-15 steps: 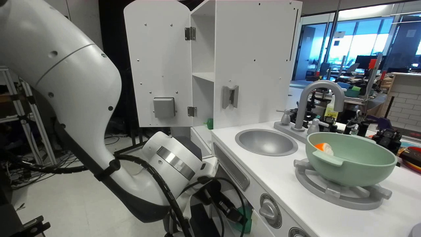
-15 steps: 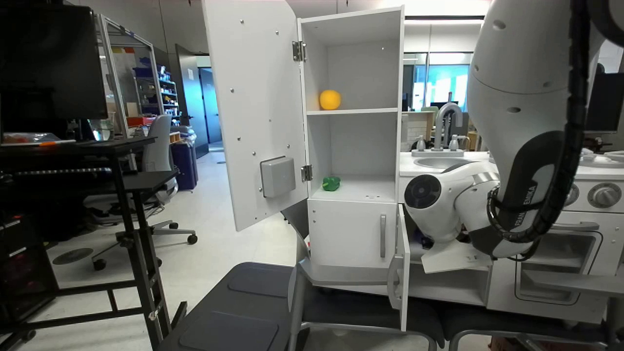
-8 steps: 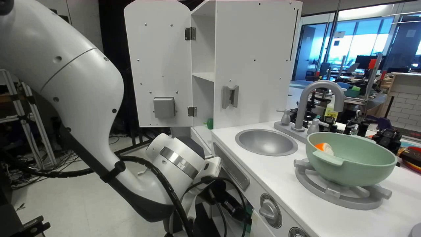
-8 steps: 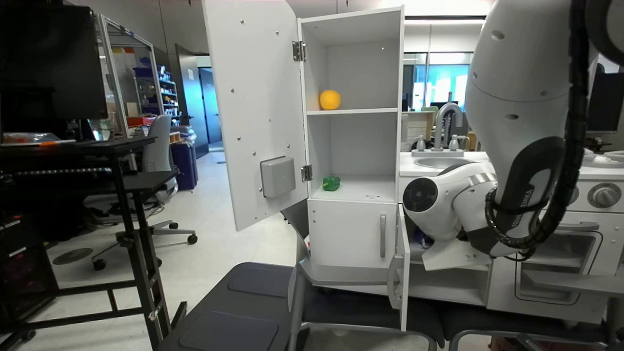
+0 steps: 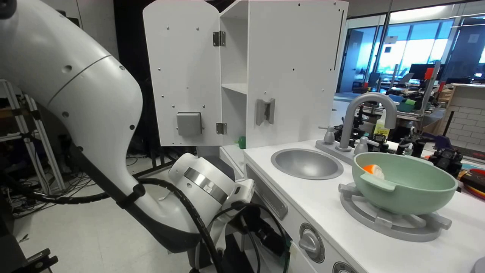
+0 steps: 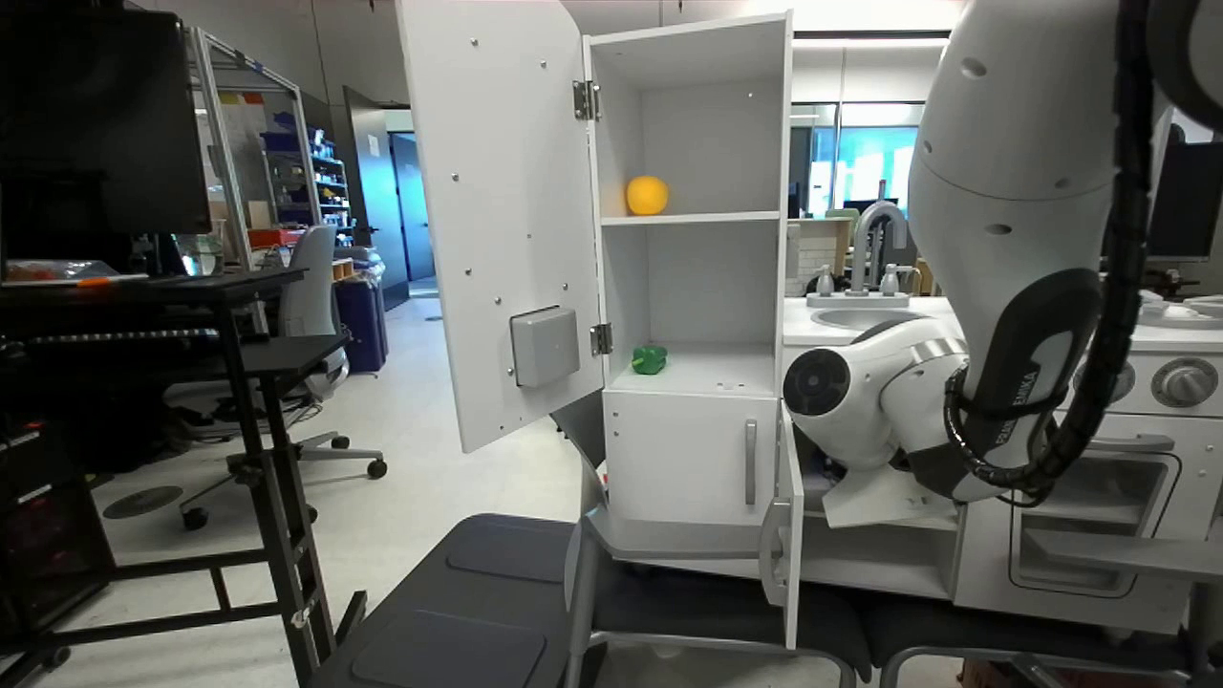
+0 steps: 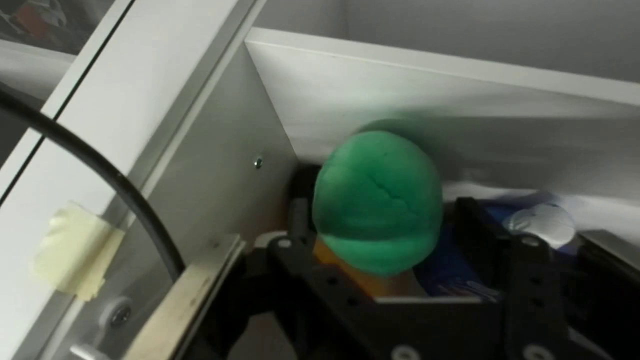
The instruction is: Put the orange and the green sponges in the bottom cabinet and close it
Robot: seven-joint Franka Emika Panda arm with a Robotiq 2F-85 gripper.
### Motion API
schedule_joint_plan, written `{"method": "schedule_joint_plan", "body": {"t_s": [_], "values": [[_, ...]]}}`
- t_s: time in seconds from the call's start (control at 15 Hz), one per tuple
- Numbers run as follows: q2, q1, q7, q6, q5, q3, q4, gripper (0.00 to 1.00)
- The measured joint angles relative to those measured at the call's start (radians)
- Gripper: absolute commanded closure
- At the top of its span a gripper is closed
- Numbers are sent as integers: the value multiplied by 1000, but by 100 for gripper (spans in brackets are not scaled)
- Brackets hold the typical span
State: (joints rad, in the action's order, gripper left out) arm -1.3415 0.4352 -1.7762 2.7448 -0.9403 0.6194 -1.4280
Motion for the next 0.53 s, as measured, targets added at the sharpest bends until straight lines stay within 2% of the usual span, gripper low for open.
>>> {"method": "schedule_joint_plan", "body": {"t_s": [0.53], "values": [[0, 0, 0, -9, 0, -11, 8, 0]]}}
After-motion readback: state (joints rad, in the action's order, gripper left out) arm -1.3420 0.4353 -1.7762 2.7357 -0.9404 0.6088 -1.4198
